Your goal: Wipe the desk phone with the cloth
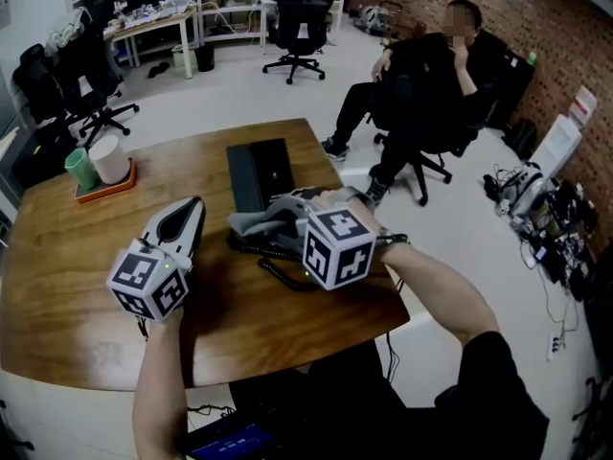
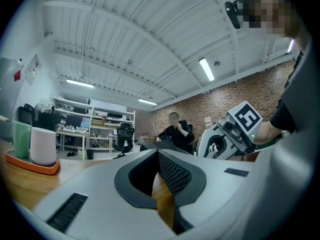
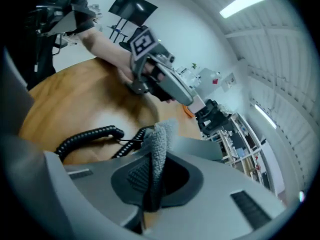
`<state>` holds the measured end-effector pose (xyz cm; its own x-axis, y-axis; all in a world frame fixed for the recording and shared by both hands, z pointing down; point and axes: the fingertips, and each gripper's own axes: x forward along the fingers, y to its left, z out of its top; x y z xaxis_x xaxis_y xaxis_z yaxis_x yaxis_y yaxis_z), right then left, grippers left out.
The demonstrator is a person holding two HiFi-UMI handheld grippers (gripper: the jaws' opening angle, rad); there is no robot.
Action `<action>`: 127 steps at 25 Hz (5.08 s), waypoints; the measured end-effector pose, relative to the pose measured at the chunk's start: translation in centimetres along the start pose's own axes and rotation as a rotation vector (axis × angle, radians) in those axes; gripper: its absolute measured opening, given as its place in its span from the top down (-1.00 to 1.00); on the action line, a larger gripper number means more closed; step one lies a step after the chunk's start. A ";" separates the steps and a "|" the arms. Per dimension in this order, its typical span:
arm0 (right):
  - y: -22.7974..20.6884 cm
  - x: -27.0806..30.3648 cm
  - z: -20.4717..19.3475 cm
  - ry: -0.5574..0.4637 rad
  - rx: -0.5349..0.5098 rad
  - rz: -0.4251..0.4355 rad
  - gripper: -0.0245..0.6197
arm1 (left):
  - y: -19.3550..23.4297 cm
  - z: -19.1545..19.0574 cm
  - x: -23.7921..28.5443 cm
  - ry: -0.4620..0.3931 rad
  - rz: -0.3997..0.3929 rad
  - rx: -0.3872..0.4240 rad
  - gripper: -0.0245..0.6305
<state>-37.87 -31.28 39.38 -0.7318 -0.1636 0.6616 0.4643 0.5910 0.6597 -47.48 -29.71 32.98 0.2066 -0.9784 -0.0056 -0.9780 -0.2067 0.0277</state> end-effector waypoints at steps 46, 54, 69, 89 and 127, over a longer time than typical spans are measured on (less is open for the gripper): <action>-15.5 0.3 -5.6 0.017 0.345 -0.352 0.84 | 0.2 -0.5 0.3 0.005 -0.016 -0.014 0.95; -12.3 1.8 -5.7 0.067 0.245 -0.273 0.84 | 0.0 -0.6 -0.2 0.007 -0.018 -0.007 0.95; -7.0 -2.4 -4.4 0.015 0.133 -0.159 0.84 | 0.0 -0.1 0.1 0.002 -0.018 -0.001 0.95; -2.6 -1.2 -4.1 0.135 -0.024 -0.099 0.84 | -0.6 -0.1 0.0 0.006 -0.032 -0.003 0.95; -1.3 -2.5 -5.5 0.160 0.032 -0.167 0.85 | 0.1 0.3 0.4 -0.002 -0.022 -0.007 0.95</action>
<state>-33.89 -35.96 38.86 -0.7074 -0.3831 0.5939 0.3255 0.5694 0.7549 -47.55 -30.09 32.73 0.2281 -0.9736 -0.0080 -0.9730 -0.2282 0.0344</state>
